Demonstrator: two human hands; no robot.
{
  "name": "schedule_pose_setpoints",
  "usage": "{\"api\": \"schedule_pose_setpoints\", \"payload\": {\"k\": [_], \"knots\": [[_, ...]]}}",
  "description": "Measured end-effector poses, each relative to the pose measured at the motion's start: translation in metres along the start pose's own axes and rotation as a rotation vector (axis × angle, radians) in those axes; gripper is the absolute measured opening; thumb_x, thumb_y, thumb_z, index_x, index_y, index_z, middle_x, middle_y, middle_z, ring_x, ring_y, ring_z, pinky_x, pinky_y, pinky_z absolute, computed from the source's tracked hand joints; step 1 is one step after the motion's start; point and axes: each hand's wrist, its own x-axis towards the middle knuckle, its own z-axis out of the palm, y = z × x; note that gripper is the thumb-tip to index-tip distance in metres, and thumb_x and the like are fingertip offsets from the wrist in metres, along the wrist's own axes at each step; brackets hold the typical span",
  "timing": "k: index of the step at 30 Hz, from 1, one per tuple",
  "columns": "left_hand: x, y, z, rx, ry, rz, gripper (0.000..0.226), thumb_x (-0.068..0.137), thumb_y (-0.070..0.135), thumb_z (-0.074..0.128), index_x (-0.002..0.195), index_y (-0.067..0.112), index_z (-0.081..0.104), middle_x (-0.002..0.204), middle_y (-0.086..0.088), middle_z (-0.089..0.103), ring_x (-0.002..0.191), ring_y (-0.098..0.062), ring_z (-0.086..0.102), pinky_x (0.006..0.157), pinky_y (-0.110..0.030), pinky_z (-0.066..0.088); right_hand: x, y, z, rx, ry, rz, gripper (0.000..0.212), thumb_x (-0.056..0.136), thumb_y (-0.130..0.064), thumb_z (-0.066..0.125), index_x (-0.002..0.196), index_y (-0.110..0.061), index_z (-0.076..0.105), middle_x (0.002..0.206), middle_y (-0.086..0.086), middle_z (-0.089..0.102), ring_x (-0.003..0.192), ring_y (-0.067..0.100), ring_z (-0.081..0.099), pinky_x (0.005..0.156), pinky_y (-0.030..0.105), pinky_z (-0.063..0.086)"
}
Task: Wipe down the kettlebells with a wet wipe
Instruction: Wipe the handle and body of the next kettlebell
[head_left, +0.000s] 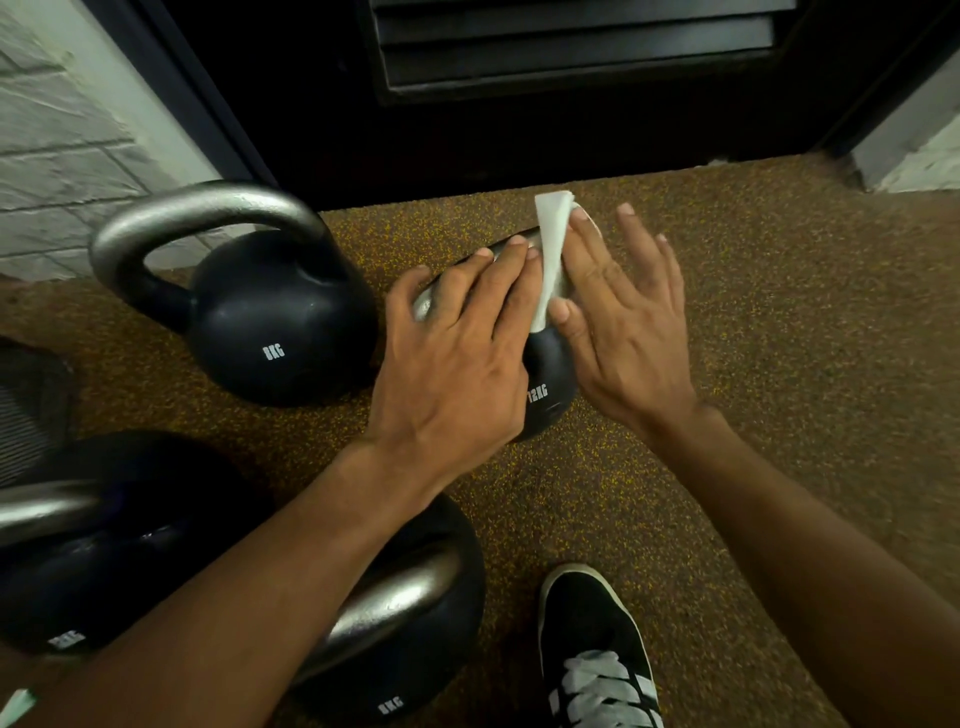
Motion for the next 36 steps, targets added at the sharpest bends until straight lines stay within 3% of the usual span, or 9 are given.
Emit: {"api": "schedule_pose_setpoints", "payload": {"k": [3,6,11,15,21,23,26,31,36], "knots": [[0.0,-0.003,0.002,-0.019,0.014,0.005,0.059,0.095,0.027,0.047,0.151,0.01,0.045,0.158,-0.008,0.043,0.133,-0.027,0.047,0.108,-0.053,0.036,0.033,0.0,-0.01,0.056,-0.033,0.0,0.056,0.108,-0.046,0.018,0.145,-0.024,0.055,0.146,-0.005,0.058,0.15,0.026,0.03,0.118,0.056,0.023],[0.0,-0.001,0.003,-0.019,0.025,-0.002,0.06,0.093,0.028,0.052,0.15,0.009,0.046,0.155,-0.01,0.046,0.131,-0.028,0.048,0.108,-0.054,0.035,0.061,0.006,-0.014,0.07,-0.131,-0.005,0.055,0.108,-0.044,0.02,0.131,-0.026,0.067,0.124,-0.003,0.072,0.15,0.021,0.031,0.122,0.054,0.015],[-0.001,-0.002,0.003,-0.023,0.037,-0.002,0.058,0.096,0.028,0.049,0.151,0.009,0.045,0.154,-0.007,0.048,0.135,-0.027,0.046,0.109,-0.055,0.035,0.02,0.004,-0.014,0.02,-0.025,-0.048,0.054,0.109,-0.044,0.021,0.148,-0.024,0.051,0.151,-0.006,0.053,0.152,0.025,0.028,0.12,0.055,0.021],[0.003,-0.005,-0.002,-0.121,0.059,-0.005,0.058,0.096,0.028,0.05,0.151,0.01,0.046,0.15,-0.006,0.051,0.133,-0.026,0.048,0.109,-0.052,0.036,0.009,-0.001,-0.014,0.034,-0.023,-0.001,0.061,0.108,-0.048,0.013,0.152,-0.023,0.046,0.155,-0.003,0.047,0.153,0.025,0.026,0.121,0.052,0.02],[0.001,-0.022,-0.01,-0.173,0.127,-0.038,0.051,0.096,0.029,0.051,0.143,0.01,0.056,0.141,-0.007,0.059,0.128,-0.028,0.052,0.104,-0.052,0.039,0.049,0.013,-0.013,0.102,-0.033,0.077,0.048,0.107,-0.052,0.037,0.126,-0.021,0.068,0.114,0.005,0.074,0.132,0.029,0.055,0.107,0.055,0.039],[-0.001,-0.023,-0.009,-0.159,0.124,-0.022,0.05,0.097,0.031,0.051,0.141,0.009,0.057,0.14,-0.009,0.059,0.126,-0.029,0.052,0.102,-0.052,0.04,0.051,0.018,-0.016,0.159,-0.038,0.021,0.043,0.106,-0.049,0.045,0.134,-0.023,0.063,0.123,0.003,0.071,0.132,0.029,0.055,0.108,0.055,0.039],[-0.003,-0.023,-0.007,-0.131,0.123,-0.018,0.05,0.097,0.034,0.051,0.141,0.01,0.058,0.142,-0.008,0.059,0.127,-0.029,0.053,0.101,-0.052,0.04,0.049,0.018,-0.016,0.131,-0.092,-0.028,0.046,0.107,-0.046,0.041,0.148,-0.028,0.051,0.145,0.001,0.059,0.146,0.029,0.039,0.115,0.056,0.031],[-0.01,-0.02,-0.002,-0.109,0.105,-0.023,0.055,0.098,0.035,0.051,0.147,0.01,0.052,0.145,-0.006,0.056,0.123,-0.029,0.055,0.099,-0.05,0.041,0.026,-0.005,-0.009,0.131,-0.07,-0.134,0.047,0.109,-0.03,0.04,0.151,-0.01,0.046,0.156,0.011,0.045,0.15,0.027,0.033,0.122,0.05,0.023],[-0.013,-0.018,0.002,-0.068,0.091,-0.019,0.059,0.098,0.036,0.051,0.151,0.011,0.047,0.148,-0.007,0.054,0.126,-0.029,0.054,0.1,-0.05,0.042,0.01,-0.015,-0.008,0.101,-0.112,-0.114,0.059,0.108,-0.036,0.032,0.157,-0.003,0.029,0.164,0.016,0.028,0.155,0.027,0.019,0.125,0.053,0.013]]}}
